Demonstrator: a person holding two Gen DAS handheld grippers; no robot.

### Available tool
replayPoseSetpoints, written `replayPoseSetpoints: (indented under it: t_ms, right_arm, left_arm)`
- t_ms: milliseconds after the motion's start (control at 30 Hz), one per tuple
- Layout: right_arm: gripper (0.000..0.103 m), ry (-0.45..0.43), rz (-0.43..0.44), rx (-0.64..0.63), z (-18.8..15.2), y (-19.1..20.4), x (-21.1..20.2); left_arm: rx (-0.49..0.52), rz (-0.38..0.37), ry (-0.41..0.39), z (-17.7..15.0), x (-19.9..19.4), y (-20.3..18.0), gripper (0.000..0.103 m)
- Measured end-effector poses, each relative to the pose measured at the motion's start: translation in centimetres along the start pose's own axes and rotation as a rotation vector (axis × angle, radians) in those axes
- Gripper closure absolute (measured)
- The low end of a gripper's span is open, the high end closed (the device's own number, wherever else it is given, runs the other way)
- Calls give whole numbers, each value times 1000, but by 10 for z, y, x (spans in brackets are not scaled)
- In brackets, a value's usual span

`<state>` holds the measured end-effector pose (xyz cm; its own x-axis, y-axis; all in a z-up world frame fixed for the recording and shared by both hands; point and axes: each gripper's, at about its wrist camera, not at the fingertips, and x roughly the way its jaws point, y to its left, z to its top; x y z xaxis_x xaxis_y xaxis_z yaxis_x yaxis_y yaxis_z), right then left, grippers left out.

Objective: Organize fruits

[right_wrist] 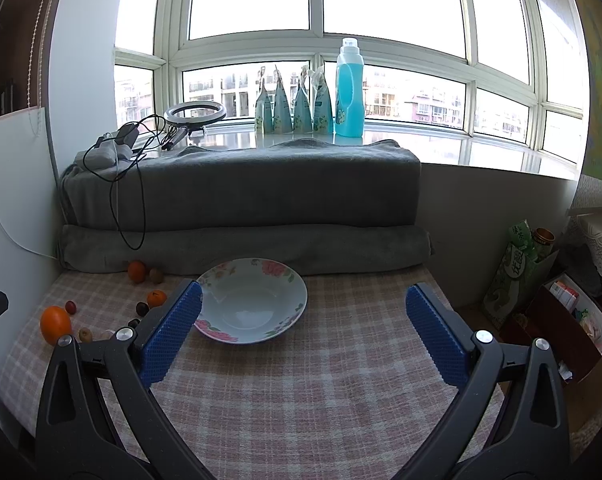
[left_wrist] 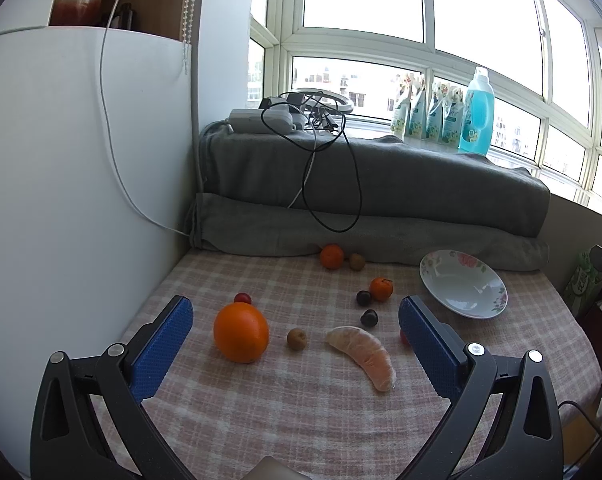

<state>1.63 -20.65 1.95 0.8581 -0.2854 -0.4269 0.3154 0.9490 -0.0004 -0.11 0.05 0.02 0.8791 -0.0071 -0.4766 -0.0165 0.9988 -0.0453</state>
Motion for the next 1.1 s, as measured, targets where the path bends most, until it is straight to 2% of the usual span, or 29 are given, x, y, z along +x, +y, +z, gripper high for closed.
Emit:
replayPoseSetpoints:
  t_ms: [733, 1100]
  right_arm:
    - [0, 20, 3, -9, -5, 9, 5]
    - [0, 40, 79, -52, -3, 26, 28]
  left_arm:
    - [-8, -1, 16, -4, 10, 5, 1]
    - [-33, 37, 46, -12, 21, 27, 1]
